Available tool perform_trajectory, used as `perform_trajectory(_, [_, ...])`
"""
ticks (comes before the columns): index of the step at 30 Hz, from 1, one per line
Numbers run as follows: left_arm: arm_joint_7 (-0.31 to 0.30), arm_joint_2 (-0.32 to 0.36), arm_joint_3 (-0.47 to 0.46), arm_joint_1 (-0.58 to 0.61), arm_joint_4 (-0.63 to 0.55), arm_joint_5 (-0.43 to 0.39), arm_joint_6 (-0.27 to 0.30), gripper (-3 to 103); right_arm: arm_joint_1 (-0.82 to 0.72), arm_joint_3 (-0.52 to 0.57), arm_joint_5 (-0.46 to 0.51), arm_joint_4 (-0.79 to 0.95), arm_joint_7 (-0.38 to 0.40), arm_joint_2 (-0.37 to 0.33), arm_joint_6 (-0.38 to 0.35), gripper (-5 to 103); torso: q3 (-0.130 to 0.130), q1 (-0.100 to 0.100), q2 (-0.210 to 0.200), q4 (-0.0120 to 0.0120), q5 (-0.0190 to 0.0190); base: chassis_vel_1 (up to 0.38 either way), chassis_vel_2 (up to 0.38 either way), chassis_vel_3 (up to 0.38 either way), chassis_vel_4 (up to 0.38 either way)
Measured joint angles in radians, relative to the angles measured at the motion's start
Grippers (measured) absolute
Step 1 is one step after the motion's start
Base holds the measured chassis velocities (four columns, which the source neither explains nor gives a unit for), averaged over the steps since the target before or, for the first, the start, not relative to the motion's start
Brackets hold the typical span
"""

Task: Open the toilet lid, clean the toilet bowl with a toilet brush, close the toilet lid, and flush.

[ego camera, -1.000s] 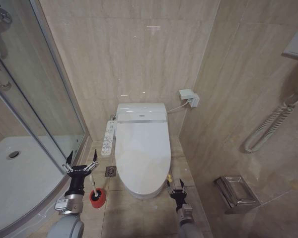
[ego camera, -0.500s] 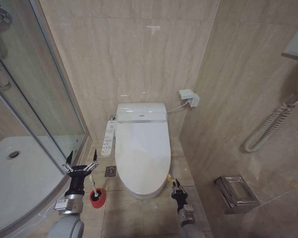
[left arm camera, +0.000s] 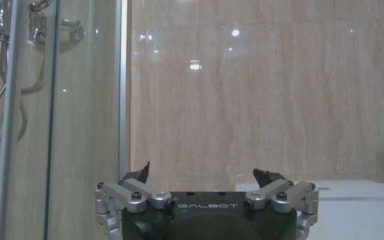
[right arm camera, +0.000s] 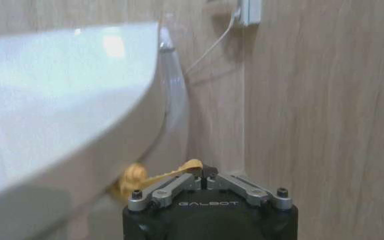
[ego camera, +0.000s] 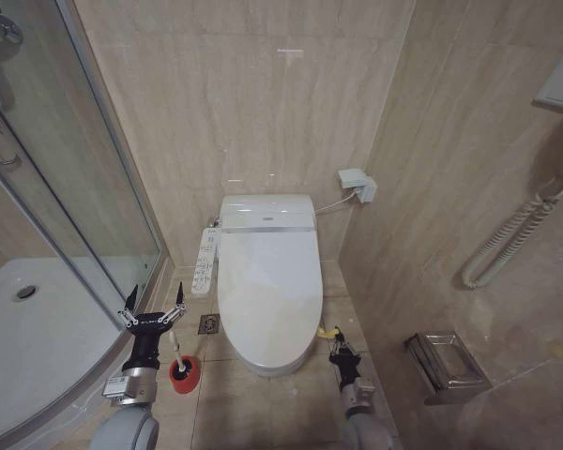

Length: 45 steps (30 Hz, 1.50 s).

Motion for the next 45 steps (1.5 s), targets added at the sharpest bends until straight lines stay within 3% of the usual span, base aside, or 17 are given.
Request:
perform_trajectory(13, [0.000,0.000,0.000,0.000,0.000,0.000,0.000,100,-0.023,-0.004,0.067,0.270,0.030,-0.035,-0.081,1,0.000,0.000,0.000,-0.0003,0.0001,0.000,0.000,0.000,0.000])
perform_trajectory(27, [0.000,0.000,0.000,0.000,0.000,0.000,0.000,100,0.043,0.005,0.145,0.439,0.074,-0.097,-0.183,1,0.000,0.000,0.000,0.0000,0.0000,0.000,0.000,0.000,0.000])
perform_trajectory(36, [0.000,0.000,0.000,0.000,0.000,0.000,0.000,100,0.169,0.015,0.216,0.442,0.105,-0.202,-0.266,1,0.000,0.000,0.000,0.0004,-0.0001,0.000,0.000,0.000,0.000])
perform_trajectory(45, [0.000,0.000,0.000,0.000,0.000,0.000,0.000,100,0.304,-0.019,0.250,0.346,0.119,-0.270,-0.293,1,0.000,0.000,0.000,-0.0001,-0.0001,0.000,0.000,0.000,0.000])
